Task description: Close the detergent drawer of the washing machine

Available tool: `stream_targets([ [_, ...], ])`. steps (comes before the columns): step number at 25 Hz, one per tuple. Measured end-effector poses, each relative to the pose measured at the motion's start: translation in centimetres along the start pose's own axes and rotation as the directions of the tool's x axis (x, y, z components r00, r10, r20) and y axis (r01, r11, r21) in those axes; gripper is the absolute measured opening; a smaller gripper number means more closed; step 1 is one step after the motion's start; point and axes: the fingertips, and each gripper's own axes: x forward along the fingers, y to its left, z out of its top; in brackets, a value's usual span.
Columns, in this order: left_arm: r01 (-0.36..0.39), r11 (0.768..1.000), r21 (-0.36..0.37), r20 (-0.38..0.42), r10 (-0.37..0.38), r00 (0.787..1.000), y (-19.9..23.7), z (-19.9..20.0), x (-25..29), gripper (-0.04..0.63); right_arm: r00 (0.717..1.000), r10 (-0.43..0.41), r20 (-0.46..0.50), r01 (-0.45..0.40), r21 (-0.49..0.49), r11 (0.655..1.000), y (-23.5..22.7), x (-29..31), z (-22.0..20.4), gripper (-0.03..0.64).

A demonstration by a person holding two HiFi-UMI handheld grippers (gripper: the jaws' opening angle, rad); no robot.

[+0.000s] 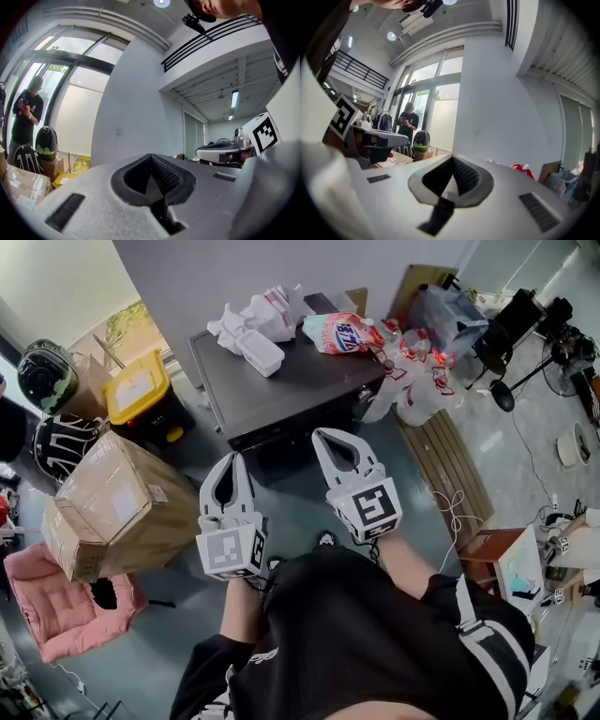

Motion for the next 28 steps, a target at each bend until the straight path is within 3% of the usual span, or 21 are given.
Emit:
stream_targets([
  [28,0.038,0.999,-0.01,-0.011,-0.038,0.999,-1.2,-1.0,-0.1,0.006,0.997,-0.063,-0.041,0.062,-0.018,0.998,-0.7,-1.5,-1.0,0.005],
])
